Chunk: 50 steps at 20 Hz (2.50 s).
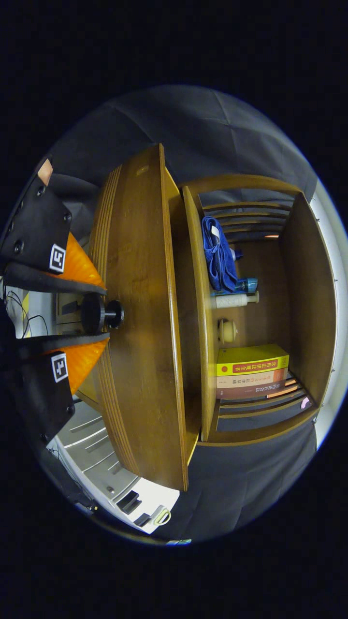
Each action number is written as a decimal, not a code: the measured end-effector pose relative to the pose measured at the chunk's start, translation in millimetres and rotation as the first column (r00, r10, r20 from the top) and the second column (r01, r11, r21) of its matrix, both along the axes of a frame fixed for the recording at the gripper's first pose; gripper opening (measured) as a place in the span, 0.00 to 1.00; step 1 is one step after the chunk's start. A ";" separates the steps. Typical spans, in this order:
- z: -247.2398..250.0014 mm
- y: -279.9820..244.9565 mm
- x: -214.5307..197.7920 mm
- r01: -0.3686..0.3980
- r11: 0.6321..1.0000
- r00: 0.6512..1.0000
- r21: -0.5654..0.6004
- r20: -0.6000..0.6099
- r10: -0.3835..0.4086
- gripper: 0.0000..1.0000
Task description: Pull open the drawer, take out the items inside it, and place them on the countertop above the cabinet.
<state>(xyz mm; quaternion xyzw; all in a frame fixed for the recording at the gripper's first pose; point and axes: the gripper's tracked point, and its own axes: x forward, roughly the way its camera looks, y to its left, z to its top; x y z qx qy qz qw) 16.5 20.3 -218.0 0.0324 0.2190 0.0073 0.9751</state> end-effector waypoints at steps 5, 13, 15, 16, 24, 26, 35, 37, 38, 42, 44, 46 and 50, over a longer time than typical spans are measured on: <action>-4.1 0.6 -22.9 -0.003 1.000 1.000 0.010 -0.024 0.003 0.47; -8.4 -2.9 -60.6 -0.001 1.000 0.998 0.022 -0.055 0.002 0.47; -9.5 -4.8 -66.0 -0.001 1.000 0.998 0.021 -0.058 0.002 0.47; -9.0 -5.4 -68.7 0.002 1.000 0.998 0.026 -0.058 -0.001 0.47; -12.4 -6.0 -69.5 0.006 0.999 0.998 0.047 -0.059 -0.003 0.51; -18.1 -8.4 -71.7 0.016 0.998 0.996 0.068 -0.088 -0.010 0.59; 47.7 -12.5 -72.1 -0.012 1.000 0.999 -0.003 0.036 0.012 0.98; 77.2 -9.6 -63.5 -0.032 0.999 0.997 -0.002 0.068 0.032 0.98; 91.9 -6.3 -57.6 -0.048 0.999 0.996 0.006 0.080 0.047 0.98; 133.1 -9.5 -14.4 -0.100 0.994 0.990 -0.036 0.097 0.103 0.98; 140.4 -8.7 5.8 -0.120 0.992 0.991 -0.034 0.062 0.122 0.97; 147.9 -8.4 29.2 -0.129 0.990 0.990 -0.056 0.049 0.132 0.97; 136.6 1.6 63.3 -0.138 0.990 0.990 -0.029 -0.019 0.137 0.98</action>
